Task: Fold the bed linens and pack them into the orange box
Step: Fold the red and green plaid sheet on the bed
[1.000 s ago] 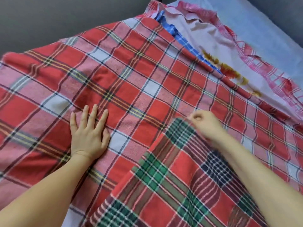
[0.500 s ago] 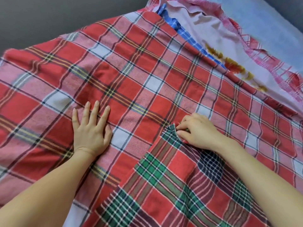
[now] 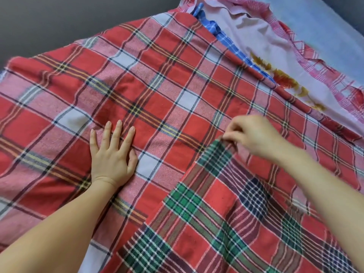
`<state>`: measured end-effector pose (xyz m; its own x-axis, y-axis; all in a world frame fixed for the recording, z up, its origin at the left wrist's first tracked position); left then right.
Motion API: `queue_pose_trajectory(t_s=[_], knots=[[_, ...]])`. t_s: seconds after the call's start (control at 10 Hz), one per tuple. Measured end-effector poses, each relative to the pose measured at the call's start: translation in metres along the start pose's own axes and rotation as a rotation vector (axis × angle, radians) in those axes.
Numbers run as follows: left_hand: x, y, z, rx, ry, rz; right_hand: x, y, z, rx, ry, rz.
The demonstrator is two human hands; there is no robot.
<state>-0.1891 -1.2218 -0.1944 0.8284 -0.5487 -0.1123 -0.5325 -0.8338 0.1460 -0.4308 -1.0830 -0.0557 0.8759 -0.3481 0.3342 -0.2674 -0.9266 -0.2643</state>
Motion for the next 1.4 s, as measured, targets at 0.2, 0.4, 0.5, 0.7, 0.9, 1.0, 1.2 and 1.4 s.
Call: queue_pose_trajectory(t_s=[0.2,0.4,0.5,0.7,0.9,1.0,1.2,1.4], knots=[[0.000,0.000,0.000,0.003,0.001,-0.002,0.012,0.035,-0.030,-0.127,-0.209,-0.221],[0.000,0.000,-0.001,-0.006,-0.001,0.000,-0.029,0.041,0.036,-0.191,0.144,0.020],[0.000,0.000,-0.001,-0.004,0.004,0.000,-0.047,0.033,0.046,-0.042,-0.018,0.118],[0.000,0.000,-0.001,-0.009,0.003,0.000,-0.036,0.019,0.045,0.140,0.358,0.158],[0.000,-0.001,-0.002,-0.041,-0.014,0.002,-0.022,0.030,0.039,0.229,0.186,0.082],[-0.001,-0.001,-0.002,-0.055,-0.018,0.008,-0.010,0.044,0.011,-0.045,-0.174,-0.064],[-0.001,-0.001,-0.002,-0.056,-0.018,0.005,-0.022,0.027,0.055,-0.119,-0.230,0.124],[-0.001,-0.002,-0.003,-0.042,-0.032,-0.001,-0.021,0.001,0.057,-0.045,-0.215,0.145]])
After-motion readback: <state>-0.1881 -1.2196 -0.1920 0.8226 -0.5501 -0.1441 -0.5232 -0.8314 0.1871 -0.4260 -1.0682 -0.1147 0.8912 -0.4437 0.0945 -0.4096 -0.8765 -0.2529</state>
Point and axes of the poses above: each hand's wrist, its own y-axis towards the middle knuckle, its own z-axis out of the palm, x = y × z, the point moved 7 cm from there along y, towards the middle knuckle, and after that the axes turned 12 degrees about -z, right-handed, at the moved point
